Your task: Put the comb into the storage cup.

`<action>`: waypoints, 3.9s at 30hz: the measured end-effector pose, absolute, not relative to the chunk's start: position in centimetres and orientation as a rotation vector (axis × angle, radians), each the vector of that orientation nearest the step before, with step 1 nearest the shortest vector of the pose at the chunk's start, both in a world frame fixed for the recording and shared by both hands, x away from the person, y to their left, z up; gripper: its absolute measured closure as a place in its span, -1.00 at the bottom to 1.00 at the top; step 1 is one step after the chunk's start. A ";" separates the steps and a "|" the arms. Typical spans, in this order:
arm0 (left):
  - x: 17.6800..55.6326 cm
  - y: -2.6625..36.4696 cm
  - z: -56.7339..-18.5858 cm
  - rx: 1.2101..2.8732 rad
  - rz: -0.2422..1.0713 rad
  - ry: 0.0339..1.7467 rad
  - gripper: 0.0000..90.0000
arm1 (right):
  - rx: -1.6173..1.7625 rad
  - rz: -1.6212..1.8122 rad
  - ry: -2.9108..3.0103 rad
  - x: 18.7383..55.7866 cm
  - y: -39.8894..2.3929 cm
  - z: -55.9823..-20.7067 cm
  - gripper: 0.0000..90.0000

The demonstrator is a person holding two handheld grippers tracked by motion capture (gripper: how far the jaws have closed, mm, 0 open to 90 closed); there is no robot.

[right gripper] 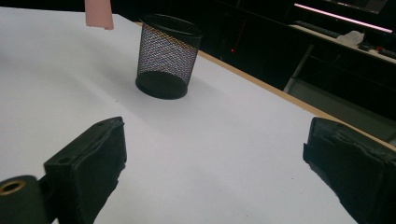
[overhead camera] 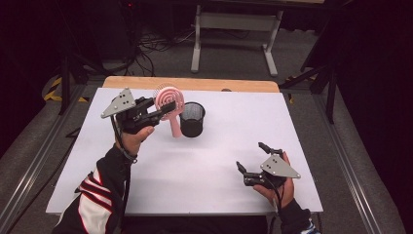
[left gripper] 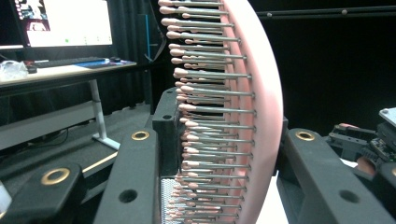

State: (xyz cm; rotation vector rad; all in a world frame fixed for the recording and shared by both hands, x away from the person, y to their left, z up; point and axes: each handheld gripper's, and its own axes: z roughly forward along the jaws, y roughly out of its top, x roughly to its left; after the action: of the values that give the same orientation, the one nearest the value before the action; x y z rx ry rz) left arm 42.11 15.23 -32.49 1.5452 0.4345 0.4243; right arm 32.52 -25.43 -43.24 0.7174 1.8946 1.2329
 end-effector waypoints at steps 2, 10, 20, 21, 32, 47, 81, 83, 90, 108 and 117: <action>42.3 15.2 -32.4 1.537 0.424 0.439 0.40 | 0.720 1.230 1.893 32.5 -25.5 -43.2 -0.85; 43.1 15.2 -32.1 1.531 0.419 0.447 0.40 | 0.720 1.231 1.893 32.5 -25.5 -43.2 -0.84; 44.2 14.7 -31.6 1.531 0.421 0.456 0.40 | 0.719 1.226 1.891 32.5 -25.7 -43.1 -0.84; 44.3 14.6 -31.6 1.526 0.420 0.458 0.40 | 0.717 1.226 1.892 32.5 -25.7 -43.1 -0.83; 45.5 14.5 -31.0 1.521 0.425 0.459 0.40 | 0.717 1.226 1.890 32.6 -25.8 -43.1 -0.82; 45.6 14.9 -29.6 1.508 0.428 0.456 0.40 | 0.721 1.223 1.898 32.6 -25.7 -43.2 -0.82; 48.0 10.7 -29.2 1.497 0.433 0.449 0.40 | 0.712 1.234 1.908 32.5 -25.8 -43.2 -0.82; 48.1 10.5 -29.5 1.504 0.435 0.455 0.40 | 0.709 1.232 1.910 32.5 -25.8 -43.2 -0.82; 48.7 9.8 -30.9 1.517 0.403 0.474 0.40 | 0.703 1.230 1.912 32.4 -25.7 -43.2 -0.82; 48.9 9.4 -34.1 1.520 0.335 0.533 0.39 | 0.690 1.222 1.926 32.5 -25.6 -43.2 -0.82; 49.1 9.5 -35.2 1.522 0.317 0.552 0.39 | 0.690 1.218 1.931 32.6 -25.5 -43.3 -0.82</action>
State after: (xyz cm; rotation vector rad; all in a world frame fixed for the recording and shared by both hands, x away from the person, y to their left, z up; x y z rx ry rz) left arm 49.06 9.47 -35.18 1.5223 0.5521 0.3169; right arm 32.55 -25.49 -43.30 0.6902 1.9314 1.2179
